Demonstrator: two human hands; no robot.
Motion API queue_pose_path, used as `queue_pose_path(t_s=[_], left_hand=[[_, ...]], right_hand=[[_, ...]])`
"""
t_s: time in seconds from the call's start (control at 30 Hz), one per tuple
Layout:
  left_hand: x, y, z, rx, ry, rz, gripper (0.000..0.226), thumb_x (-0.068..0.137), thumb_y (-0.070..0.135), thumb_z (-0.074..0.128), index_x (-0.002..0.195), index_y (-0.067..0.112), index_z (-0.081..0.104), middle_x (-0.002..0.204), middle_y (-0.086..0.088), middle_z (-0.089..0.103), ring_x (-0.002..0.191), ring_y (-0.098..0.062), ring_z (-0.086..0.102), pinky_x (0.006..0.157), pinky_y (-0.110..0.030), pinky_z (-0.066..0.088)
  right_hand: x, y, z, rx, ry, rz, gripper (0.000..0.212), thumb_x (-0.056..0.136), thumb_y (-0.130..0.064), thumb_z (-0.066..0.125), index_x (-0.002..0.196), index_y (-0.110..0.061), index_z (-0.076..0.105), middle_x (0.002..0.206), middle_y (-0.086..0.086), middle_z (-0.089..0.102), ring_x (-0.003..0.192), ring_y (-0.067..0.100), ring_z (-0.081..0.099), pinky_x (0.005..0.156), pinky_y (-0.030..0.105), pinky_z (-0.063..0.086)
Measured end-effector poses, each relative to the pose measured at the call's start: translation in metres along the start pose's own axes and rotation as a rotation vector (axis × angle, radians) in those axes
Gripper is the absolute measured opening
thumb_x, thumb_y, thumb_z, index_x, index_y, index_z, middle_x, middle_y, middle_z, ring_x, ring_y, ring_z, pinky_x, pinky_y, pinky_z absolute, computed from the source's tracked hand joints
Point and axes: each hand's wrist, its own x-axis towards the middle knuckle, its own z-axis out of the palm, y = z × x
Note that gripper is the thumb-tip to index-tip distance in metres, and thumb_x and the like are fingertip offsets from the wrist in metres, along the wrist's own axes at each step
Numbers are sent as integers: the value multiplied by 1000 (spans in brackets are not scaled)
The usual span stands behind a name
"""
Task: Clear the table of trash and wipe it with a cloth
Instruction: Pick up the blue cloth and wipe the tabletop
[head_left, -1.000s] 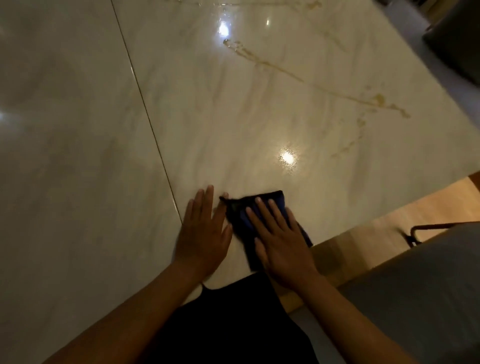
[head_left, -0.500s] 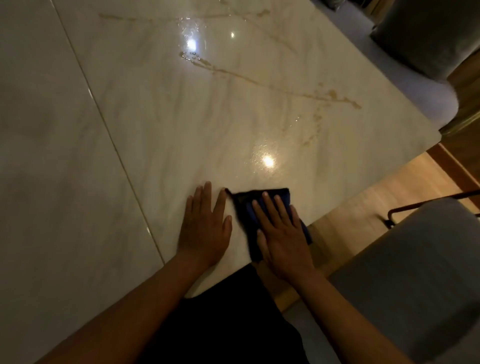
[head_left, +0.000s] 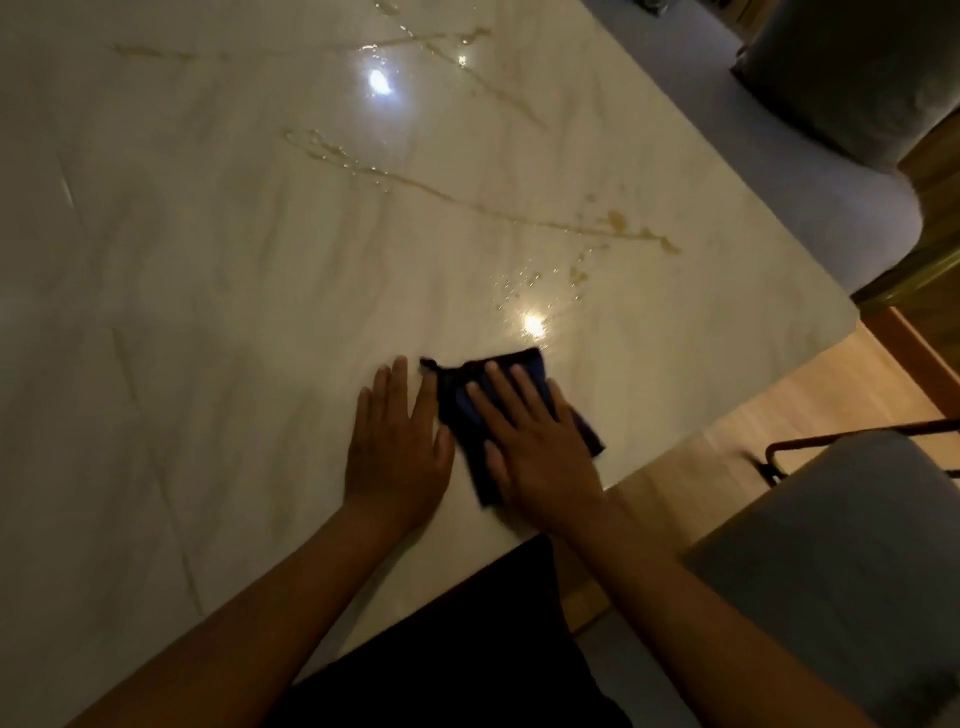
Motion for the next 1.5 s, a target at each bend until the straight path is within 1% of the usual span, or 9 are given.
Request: queue_pose_path(t_s=[0.13,0.23,0.33,0.43,0.67,0.9,1.17,1.37,1.5], left_hand=[[31,26,-2,3,21,0,66,93,37,31,151,8,37,158,-25,29,145,-41,28,118,-53,27],[60,52,-4,-7,35,-47,68,95,41,29,156,13,28,161,-21,24,148,-38,24,120,-50,26],[86,78,-3,-35,40,-128,68,97,45,25,158,16,22,163,-17,18,151,-34,18,122,-46,21],[100,98,1,-30,24,-175,68,98,44,29,159,16,18,165,-17,14,152,-33,14,123,-45,18],[102,129,5,-60,13,-114,68,95,34,47,156,8,27,161,-20,24,148,-37,25,119,-49,28],[117,160,12,-33,-34,-8,69,97,46,24,159,17,15,166,-16,10,152,-33,11,123,-46,17],[117,190,12,-63,-108,154,68,100,40,38,158,13,17,165,-18,8,153,-34,8,123,-44,11],[114,197,13,8,-140,189,69,99,45,29,159,16,11,165,-18,6,152,-35,6,124,-47,15],[113,196,18,18,-133,192,68,98,43,29,159,15,16,164,-20,11,152,-37,10,122,-49,19]], right_hand=[[59,79,-17,0,-4,-136,60,97,-39,34,154,-27,27,163,2,19,150,25,15,119,51,14],[135,170,-33,-34,28,19,61,94,-40,28,152,-23,33,159,7,29,146,33,26,114,55,24],[191,235,-49,-16,1,260,62,97,-39,23,156,-23,20,163,8,16,150,32,14,118,55,14],[188,220,-45,5,54,291,62,96,-36,27,155,-20,24,163,10,18,149,33,16,119,54,14],[58,192,-46,29,-77,-150,61,97,-39,33,156,-27,21,164,1,12,152,23,7,121,49,10],[144,321,-68,-23,50,430,66,93,-40,17,156,-19,20,162,12,18,149,34,17,118,54,16],[-13,227,-57,27,-54,120,60,100,-40,25,157,-26,14,165,2,4,152,23,0,122,47,6],[14,345,-73,-25,81,644,60,100,-38,18,156,-16,20,163,12,15,150,33,14,118,56,18],[0,279,-57,50,131,635,62,97,-35,21,156,-15,21,163,13,15,150,32,11,120,54,13]])
